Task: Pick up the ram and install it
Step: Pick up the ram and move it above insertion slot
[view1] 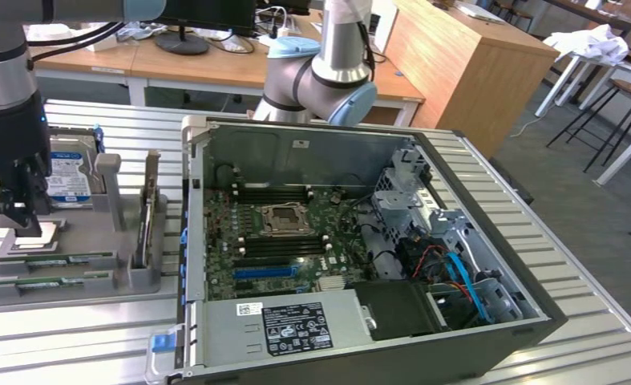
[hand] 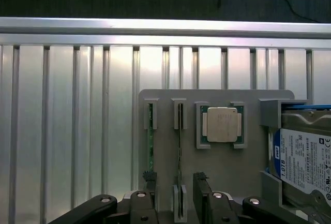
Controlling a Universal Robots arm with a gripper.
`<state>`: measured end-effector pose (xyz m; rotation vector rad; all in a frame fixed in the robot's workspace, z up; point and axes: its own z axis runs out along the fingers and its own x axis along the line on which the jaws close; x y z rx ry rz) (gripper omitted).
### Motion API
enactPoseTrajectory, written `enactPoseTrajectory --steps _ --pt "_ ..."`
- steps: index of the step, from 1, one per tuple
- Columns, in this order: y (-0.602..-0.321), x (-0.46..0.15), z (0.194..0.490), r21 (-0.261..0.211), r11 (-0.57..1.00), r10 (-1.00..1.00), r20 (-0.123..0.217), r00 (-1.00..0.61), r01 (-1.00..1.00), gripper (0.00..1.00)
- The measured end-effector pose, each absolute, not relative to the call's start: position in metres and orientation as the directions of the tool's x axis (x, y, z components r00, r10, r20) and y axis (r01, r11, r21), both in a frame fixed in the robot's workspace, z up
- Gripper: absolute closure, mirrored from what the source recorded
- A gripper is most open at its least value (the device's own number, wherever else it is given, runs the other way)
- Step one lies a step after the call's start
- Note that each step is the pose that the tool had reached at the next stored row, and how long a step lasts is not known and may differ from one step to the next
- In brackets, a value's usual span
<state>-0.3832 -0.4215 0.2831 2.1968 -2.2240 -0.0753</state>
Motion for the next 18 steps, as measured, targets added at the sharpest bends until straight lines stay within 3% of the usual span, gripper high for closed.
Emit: enactPoseTrajectory --steps 18 --pt "-0.442 -0.383 0.280 0.044 0.012 -1.000 -0.024 -0.013 -0.999 0.59"
